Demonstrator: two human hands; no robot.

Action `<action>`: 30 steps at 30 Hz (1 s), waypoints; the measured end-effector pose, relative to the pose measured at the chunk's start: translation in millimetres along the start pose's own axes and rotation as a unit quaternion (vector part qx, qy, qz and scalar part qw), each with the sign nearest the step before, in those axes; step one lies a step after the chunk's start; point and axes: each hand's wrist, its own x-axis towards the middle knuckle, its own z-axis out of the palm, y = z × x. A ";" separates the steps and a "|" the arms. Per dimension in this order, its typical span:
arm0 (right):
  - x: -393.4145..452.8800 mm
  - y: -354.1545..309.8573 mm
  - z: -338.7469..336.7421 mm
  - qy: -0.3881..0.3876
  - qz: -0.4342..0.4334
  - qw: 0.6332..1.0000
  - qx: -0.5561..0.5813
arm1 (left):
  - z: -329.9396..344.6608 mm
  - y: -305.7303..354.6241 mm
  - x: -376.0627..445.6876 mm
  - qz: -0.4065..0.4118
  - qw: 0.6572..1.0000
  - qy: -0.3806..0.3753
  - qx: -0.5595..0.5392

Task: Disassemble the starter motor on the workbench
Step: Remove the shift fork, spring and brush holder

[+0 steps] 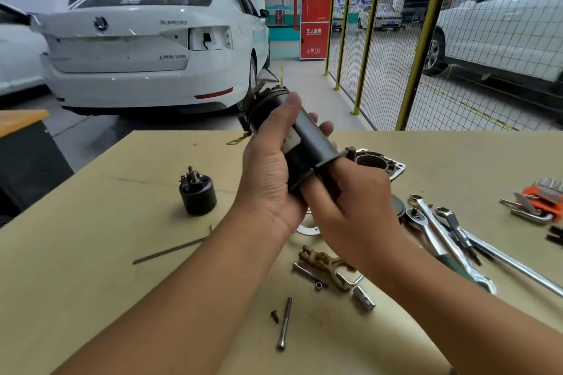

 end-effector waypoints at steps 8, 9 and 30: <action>-10.3 -4.6 7.5 0.006 0.063 0.992 0.110 | 0.9 -5.8 -1.8 0.078 0.994 0.013 0.076; -11.0 -4.6 8.5 0.013 0.068 0.991 0.113 | -0.1 -6.4 -1.0 0.077 0.994 0.013 0.076; -12.9 1.7 13.1 0.034 0.113 0.968 0.224 | 1.5 -11.4 2.6 0.082 0.994 0.038 0.063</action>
